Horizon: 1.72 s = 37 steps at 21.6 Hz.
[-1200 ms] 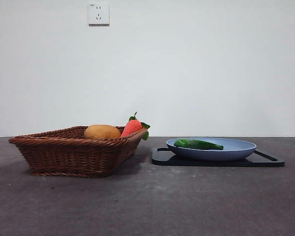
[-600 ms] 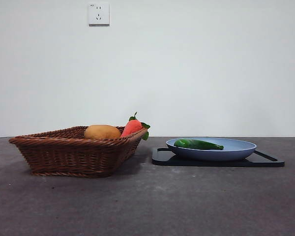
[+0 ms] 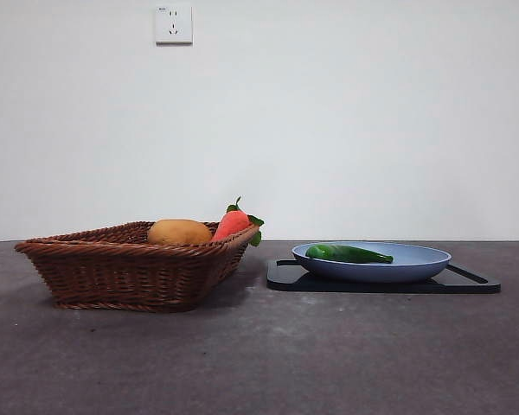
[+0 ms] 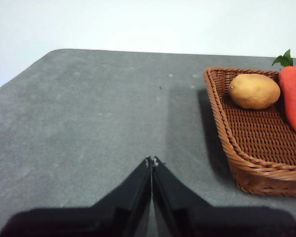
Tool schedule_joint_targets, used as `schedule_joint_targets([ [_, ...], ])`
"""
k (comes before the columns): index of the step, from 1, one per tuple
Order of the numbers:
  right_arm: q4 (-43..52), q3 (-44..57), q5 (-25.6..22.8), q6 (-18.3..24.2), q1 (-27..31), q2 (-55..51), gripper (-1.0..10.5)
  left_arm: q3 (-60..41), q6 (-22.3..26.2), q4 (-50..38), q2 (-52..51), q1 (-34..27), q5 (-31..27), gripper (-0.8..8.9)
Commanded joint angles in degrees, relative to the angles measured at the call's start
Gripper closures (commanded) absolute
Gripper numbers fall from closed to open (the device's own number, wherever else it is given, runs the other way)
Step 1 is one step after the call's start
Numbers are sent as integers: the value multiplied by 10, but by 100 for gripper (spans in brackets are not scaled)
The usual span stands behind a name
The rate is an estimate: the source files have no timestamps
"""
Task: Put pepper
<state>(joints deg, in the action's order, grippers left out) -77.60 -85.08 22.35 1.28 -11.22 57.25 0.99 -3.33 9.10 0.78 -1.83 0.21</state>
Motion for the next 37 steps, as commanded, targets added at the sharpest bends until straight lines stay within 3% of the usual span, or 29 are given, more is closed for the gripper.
schedule_joint_targets([
  [1, -9, -11, 0, -3, 0, 5, 936, -6, -6, -7, -2, -1, 0, 806],
  [13, -8, -11, 0, 2, 0, 5, 936, -6, -6, -7, -2, -2, 0, 805],
  [15, 22, -11, -17, 28, 8, -6, 936, -6, -6, -7, -2, -2, 0, 806],
  [19, 159, 24, -13, 20, 31, -83, 936, -6, -6, -7, -2, -1, 0, 806],
  [23, 321, 166, -17, 12, 47, -193, 936, -6, -6, -7, -2, -1, 0, 806],
  [27, 510, 382, -32, 11, 49, -313, 936, -6, -6, -8, -2, -1, 0, 806],
  [32, 632, 548, -38, -9, 49, -397, 936, -6, -6, -7, -2, -2, 0, 805],
  [37, 699, 677, -106, -39, 49, -468, 936, -6, -6, -8, -2, -2, 0, 806],
])
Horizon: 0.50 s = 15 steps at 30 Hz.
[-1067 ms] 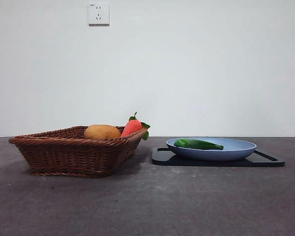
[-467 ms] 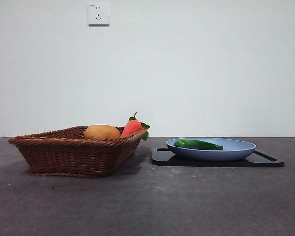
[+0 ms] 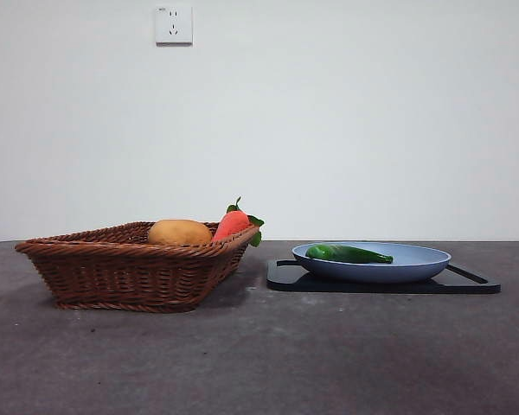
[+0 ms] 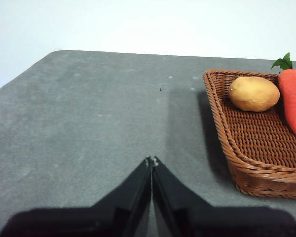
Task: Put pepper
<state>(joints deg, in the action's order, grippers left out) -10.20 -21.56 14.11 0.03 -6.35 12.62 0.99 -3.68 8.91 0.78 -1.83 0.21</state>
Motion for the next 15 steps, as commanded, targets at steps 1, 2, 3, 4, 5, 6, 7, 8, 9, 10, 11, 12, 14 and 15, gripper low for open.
schedule_joint_targets([
  [1, 33, 64, -31, -31, 0, -35, 936, -6, -2, -7, -2, -2, 0, 806],
  [2, 39, 81, -40, -33, 0, -45, 936, -6, -2, -7, -2, -1, 0, 806],
  [3, 47, 100, -49, -37, 0, -58, 936, -6, -2, -7, -2, -1, 0, 806],
  [4, 52, 117, -59, -38, 0, -69, 936, -6, -2, -7, -2, -1, 0, 806],
  [5, 55, 129, -64, -39, 0, -77, 936, -6, -2, -7, -2, -2, 0, 806],
  [6, 54, 142, -71, -43, 0, -87, 936, -6, -2, -7, -2, -1, 0, 806],
  [7, 54, 153, -72, -46, 0, -95, 936, -6, -2, -7, -2, -2, 0, 806],
  [8, 54, 160, -72, -47, 0, -101, 936, -6, -2, -7, -2, -1, 0, 806],
  [9, 55, 169, -72, -47, 0, -108, 936, -6, -2, -7, -2, -1, 0, 806],
  [10, 54, 177, -72, -47, 0, -113, 936, -6, -2, -7, -2, -1, 0, 806],
  [11, 54, 183, -72, -47, 0, -117, 936, -6, -2, -7, -2, -1, 0, 806],
  [12, 54, 189, -72, -47, 0, -121, 936, -6, -2, -7, -2, -2, 0, 805],
  [14, 54, 198, -72, -51, 0, -126, 936, -6, -2, -7, -2, -2, 0, 806],
  [15, 54, 202, -72, -52, 0, -127, 936, -6, -2, -7, -2, -2, 0, 806],
])
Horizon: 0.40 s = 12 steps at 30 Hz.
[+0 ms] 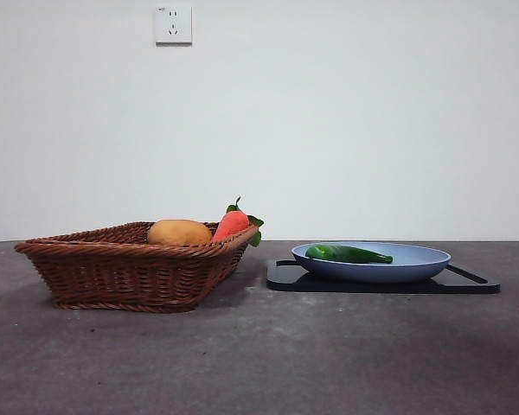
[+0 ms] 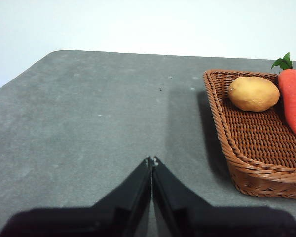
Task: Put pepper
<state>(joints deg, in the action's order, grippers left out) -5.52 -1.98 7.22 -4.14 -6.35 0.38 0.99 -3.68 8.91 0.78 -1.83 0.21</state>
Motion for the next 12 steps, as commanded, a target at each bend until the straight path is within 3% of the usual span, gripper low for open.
schedule_joint_targets([
  [1, 7, 10, -3, -10, 0, -4, 936, -6, -2, -7, -2, -1, 0, 806],
  [12, -35, 15, -2, -10, 0, -4, 936, -6, -2, -7, -2, -1, 0, 806],
])
